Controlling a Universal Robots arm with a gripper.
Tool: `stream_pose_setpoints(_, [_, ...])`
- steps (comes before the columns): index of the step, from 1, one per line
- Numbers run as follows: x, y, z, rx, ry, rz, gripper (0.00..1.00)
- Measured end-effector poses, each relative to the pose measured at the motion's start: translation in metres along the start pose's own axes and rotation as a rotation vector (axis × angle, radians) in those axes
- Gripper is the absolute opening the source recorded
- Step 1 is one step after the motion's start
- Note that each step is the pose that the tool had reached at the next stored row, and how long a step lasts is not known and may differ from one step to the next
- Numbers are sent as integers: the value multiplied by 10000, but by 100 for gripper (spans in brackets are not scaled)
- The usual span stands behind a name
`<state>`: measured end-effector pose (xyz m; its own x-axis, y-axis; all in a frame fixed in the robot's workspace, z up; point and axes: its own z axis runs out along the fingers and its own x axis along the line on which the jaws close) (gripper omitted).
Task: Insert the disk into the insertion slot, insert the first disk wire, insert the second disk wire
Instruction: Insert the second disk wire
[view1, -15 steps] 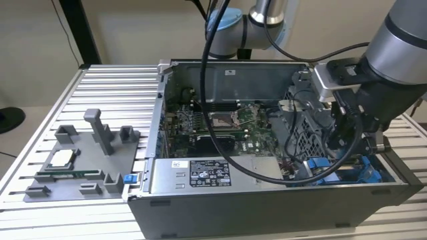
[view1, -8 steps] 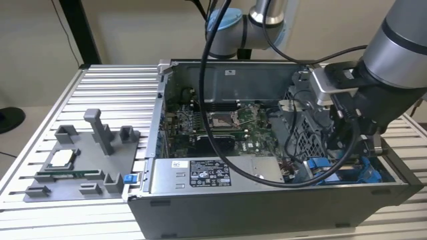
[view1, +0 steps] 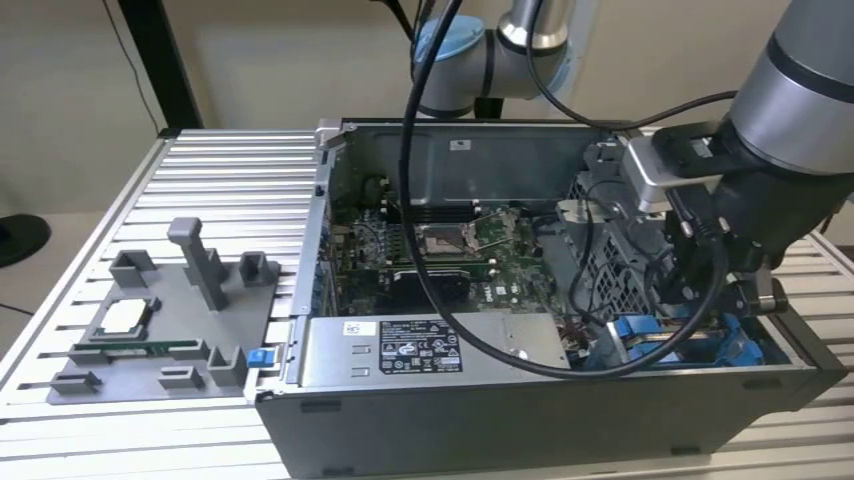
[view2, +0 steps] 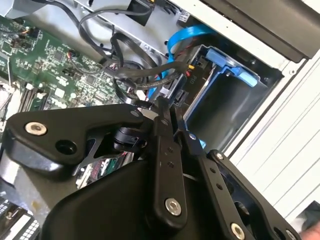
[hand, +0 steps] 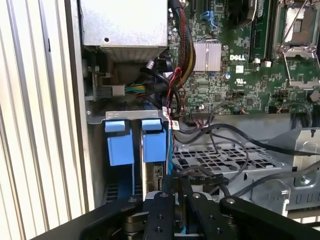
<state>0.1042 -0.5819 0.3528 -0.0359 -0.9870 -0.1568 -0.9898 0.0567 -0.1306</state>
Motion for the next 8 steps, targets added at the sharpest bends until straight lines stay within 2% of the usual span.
stream_pose_setpoints(4, [26,-15,1,22,227,-34,0])
stream_pose_setpoints(6, [29,-17,2,86,347,-59,0])
stream_pose_setpoints(8, [31,-24,15,219,356,-89,0])
